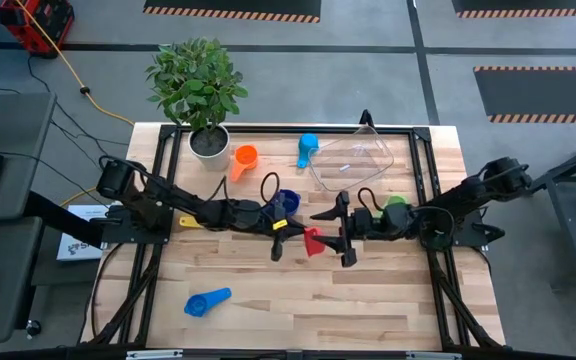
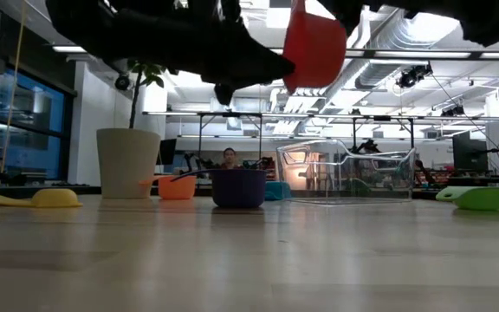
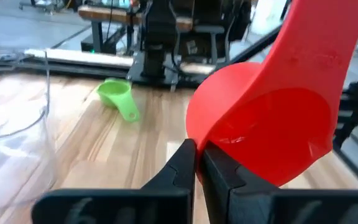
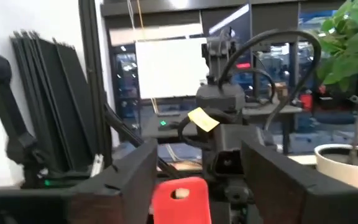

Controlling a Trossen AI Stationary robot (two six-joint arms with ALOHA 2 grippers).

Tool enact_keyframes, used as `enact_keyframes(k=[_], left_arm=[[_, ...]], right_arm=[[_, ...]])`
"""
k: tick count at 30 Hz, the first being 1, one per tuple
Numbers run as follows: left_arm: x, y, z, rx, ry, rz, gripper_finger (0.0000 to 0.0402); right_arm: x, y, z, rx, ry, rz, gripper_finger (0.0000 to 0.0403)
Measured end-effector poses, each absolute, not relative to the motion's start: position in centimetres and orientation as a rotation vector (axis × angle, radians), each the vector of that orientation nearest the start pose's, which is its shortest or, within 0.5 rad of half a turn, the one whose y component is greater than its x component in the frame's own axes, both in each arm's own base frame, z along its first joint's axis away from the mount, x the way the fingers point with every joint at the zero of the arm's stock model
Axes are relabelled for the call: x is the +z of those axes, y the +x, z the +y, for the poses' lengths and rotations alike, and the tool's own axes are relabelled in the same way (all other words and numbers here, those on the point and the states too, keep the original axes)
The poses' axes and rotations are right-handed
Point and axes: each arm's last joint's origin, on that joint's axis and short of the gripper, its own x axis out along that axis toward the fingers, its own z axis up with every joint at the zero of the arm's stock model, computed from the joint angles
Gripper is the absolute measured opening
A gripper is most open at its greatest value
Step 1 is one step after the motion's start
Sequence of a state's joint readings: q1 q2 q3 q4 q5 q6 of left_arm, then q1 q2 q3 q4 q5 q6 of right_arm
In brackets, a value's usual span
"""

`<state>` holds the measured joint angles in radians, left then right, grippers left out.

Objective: Nest measuring cups in basket
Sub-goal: Move the red measuring cup to the left side of the table

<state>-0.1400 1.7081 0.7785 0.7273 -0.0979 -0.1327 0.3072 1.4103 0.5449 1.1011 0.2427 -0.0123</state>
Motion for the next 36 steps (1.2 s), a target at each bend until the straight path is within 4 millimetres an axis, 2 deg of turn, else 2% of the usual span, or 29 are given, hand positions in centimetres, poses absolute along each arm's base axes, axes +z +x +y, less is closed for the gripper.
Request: enact_keyframes(k=[5,8,15,19,23,27,36], left_arm=[[19.2,32.9,-4.0,0.018,-0.088,0.347,0.0003],[19.7,31.1,-4.1,0.094,-0.077,0.494,0.0002],[21.0,26.0,-5.0,0.233,-0.064,0.955,0.0001],[21.5,24.3,-5.6,0.232,-0.065,1.195,0.0001],[20.8,23.3,-5.5,0.187,-0.1,1.387,0.0001],[19.5,23.2,-5.2,0.169,-0.117,1.509,0.0002],[18.1,24.1,-5.2,0.112,-0.055,1.559,0.0004]], right_arm=[[24.4,25.6,7.8,0.036,0.027,-0.156,0.026],[24.9,24.9,7.9,0.02,0.023,-0.134,0.0261],[25.2,24.2,7.8,-0.057,0.01,-0.086,0.0261],[25.1,24.2,7.7,-0.066,0.008,-0.081,0.0261],[25.0,24.2,7.7,-0.066,0.006,-0.07,0.0261],[24.9,24.3,7.7,-0.065,0.005,-0.062,0.0261],[24.8,24.3,7.7,-0.064,0.019,-0.046,0.0261]])
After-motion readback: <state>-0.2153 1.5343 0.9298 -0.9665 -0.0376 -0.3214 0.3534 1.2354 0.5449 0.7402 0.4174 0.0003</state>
